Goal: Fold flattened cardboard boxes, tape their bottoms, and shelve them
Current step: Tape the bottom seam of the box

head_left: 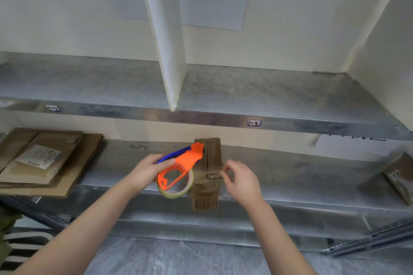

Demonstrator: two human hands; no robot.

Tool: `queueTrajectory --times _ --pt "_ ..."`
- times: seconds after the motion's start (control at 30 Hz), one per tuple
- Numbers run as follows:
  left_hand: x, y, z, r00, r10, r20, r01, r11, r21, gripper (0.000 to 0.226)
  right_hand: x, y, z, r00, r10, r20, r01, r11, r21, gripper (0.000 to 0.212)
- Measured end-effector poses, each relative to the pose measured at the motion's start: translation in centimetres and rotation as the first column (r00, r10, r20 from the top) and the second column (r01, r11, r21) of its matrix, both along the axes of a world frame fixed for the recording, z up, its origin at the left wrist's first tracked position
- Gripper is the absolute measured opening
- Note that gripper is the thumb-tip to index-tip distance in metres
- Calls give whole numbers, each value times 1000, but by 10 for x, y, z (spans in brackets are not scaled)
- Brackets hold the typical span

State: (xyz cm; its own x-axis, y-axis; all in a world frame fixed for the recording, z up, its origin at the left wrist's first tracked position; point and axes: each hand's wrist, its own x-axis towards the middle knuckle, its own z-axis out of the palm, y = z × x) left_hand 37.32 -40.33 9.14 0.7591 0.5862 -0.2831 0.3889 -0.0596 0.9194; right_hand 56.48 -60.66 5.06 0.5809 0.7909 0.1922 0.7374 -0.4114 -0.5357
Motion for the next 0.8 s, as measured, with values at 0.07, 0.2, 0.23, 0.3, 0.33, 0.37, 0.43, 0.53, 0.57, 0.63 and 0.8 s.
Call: queueTrajectory --times 0.07,0.2,0.23,0.3,0.33,0.37,0.43,0.53,0.57,0.63,0.8 --pt "-3 -1 -5 1000 -7 -5 7 998 -57 38 2 0 1 989 48 -141 -44 998 34 11" --pt "-2 -5 -9 1000 24 0 -24 998 -53 48 1 0 -5 981 30 -193 -15 997 74 11" --pt "-1 -6 -10 1000 26 2 -26 999 -38 46 1 -1 -6 982 10 -189 3 998 69 11" --pt "2 -10 -9 1000 30 8 -30 1000 2 36 -1 -3 -7 977 -20 -214 33 998 56 7" --pt "3 -11 -8 999 36 15 -37 999 25 33 -2 -4 -7 971 -23 -239 33 999 38 13" --pt "5 -12 -6 999 41 27 -42 998 50 31 -3 -5 -7 964 -10 -265 18 1000 25 19" --pt "7 -13 -4 998 45 45 -50 991 128 32 -7 -6 -9 930 35 -366 -23 999 37 24" --pt "8 -12 -2 997 33 66 -45 980 194 37 -14 -4 -11 750 37 -660 48 993 110 24" --pt "8 -12 -1 998 18 64 -32 975 220 38 -16 -3 -11 672 33 -740 89 988 126 23" --pt "8 -10 0 999 -14 31 4 951 310 46 -18 -1 -12 521 53 -852 153 976 155 23" --pt "12 -12 4 999 -39 -3 37 909 415 50 -15 -2 -11 276 153 -949 200 956 213 30"
